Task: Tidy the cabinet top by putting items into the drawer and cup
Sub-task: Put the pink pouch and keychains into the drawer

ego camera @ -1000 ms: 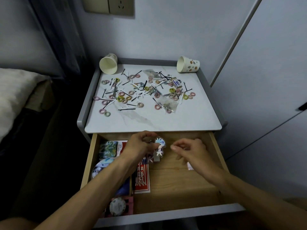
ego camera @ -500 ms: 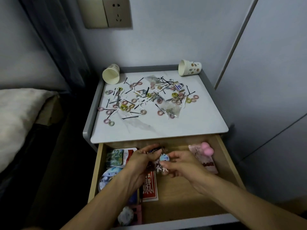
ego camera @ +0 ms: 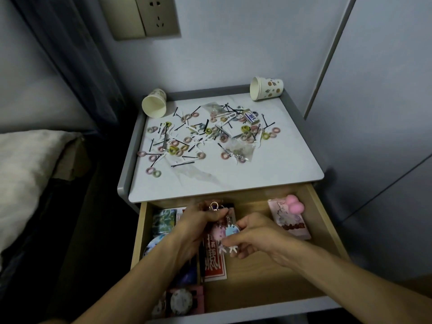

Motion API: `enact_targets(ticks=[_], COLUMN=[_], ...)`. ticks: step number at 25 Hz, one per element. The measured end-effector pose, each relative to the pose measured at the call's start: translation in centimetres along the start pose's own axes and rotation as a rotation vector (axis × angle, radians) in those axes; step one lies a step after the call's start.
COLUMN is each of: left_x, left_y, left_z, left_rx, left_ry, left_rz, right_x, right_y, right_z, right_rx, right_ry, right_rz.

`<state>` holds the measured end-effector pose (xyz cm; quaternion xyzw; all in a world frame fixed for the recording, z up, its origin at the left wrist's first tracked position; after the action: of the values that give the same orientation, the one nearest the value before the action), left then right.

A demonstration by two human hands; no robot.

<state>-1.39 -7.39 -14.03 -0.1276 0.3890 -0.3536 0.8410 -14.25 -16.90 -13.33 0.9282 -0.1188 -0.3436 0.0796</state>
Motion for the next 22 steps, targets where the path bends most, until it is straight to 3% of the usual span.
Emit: enact_targets(ticks=[4, 7, 22], left_x=[2.1, 3.4, 6.0], left_y=[0.5, 0.6, 1.7], left_z=[2.0, 1.2, -0.7], left_rx=[1.109, 1.475, 1.549], left_ry=[-0.241, -0.266, -0.303], left_rz=[-0.112, -0.186, -0.166], right_x=[1.1, 2.6, 4.3], right_y=[-0.5, -1.4, -2.0], right_z=[1.2, 2.9, 4.4], right_rx=[-0.171, -0.259, -0.269], right_ry=[-0.031, -0.071, -0.118], right_rz=[0.017, 0.031, 0.085])
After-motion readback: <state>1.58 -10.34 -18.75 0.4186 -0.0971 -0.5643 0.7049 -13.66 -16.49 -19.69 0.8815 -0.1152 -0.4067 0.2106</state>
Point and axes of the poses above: each hand's wrist, its own x-axis towards the middle knuckle, its own y-axis out of the back of the hand, z = x × y, the point moved 1 cm from there along x, towards the middle knuckle, and after that the axes turned 14 degrees about -x, right-handed, at the moved point
